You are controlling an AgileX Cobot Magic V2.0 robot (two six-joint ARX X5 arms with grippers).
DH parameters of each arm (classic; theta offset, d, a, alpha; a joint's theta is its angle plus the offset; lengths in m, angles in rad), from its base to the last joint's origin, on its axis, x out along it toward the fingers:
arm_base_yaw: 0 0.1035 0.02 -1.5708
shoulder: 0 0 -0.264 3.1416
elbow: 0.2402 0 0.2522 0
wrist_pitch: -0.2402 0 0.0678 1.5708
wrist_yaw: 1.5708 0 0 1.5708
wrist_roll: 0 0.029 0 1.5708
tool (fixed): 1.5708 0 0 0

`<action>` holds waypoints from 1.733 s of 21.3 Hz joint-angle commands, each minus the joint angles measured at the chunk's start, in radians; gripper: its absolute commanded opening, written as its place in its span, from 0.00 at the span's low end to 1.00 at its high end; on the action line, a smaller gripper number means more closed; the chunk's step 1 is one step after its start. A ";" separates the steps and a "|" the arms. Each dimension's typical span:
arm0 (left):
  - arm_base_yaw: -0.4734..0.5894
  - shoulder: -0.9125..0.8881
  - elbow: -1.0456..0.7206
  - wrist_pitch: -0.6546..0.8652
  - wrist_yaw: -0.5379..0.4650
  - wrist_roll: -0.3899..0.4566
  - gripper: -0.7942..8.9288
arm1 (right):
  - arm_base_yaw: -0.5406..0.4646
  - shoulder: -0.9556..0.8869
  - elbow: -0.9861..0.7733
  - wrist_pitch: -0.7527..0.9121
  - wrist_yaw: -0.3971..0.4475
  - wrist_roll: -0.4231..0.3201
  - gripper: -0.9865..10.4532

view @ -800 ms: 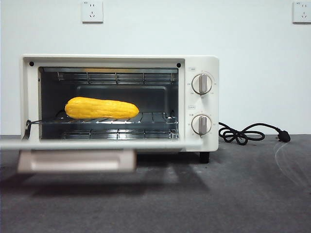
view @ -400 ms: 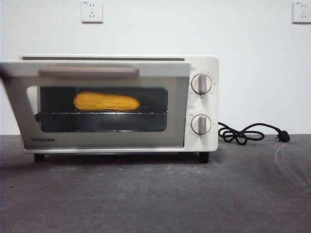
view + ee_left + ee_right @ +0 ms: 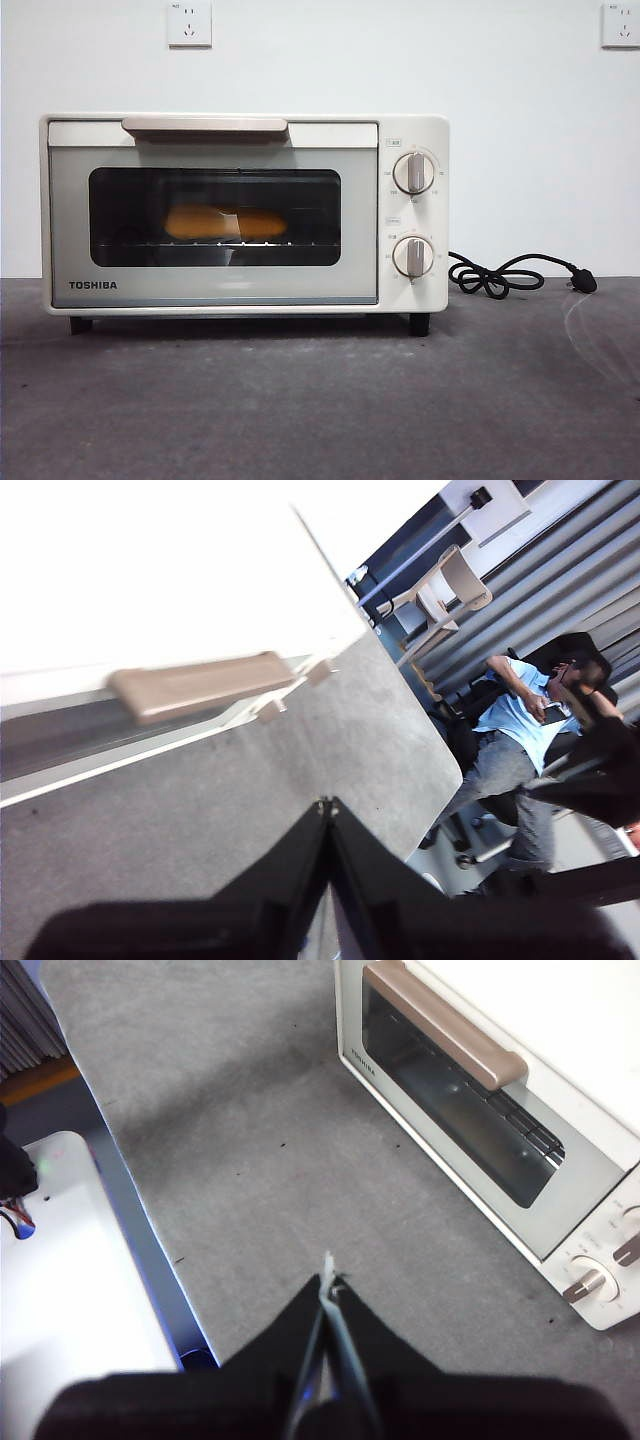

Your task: Take the corn from the table,put the corn in the oven

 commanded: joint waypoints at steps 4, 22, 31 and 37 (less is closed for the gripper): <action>0.001 -0.172 -0.001 -0.058 -0.083 -0.013 0.07 | 0.000 0.016 0.000 0.025 0.002 -0.007 0.08; 0.001 -0.594 -0.001 -0.008 -0.845 -0.362 0.08 | 0.000 0.046 0.000 0.060 0.443 -0.002 0.09; 0.002 -0.532 -0.001 -0.034 -0.846 -0.391 0.08 | 0.000 0.047 0.000 0.060 0.461 -0.002 0.09; -0.024 -0.434 -0.001 -0.034 -0.855 -0.389 0.08 | 0.000 0.047 0.000 0.060 0.462 -0.002 0.09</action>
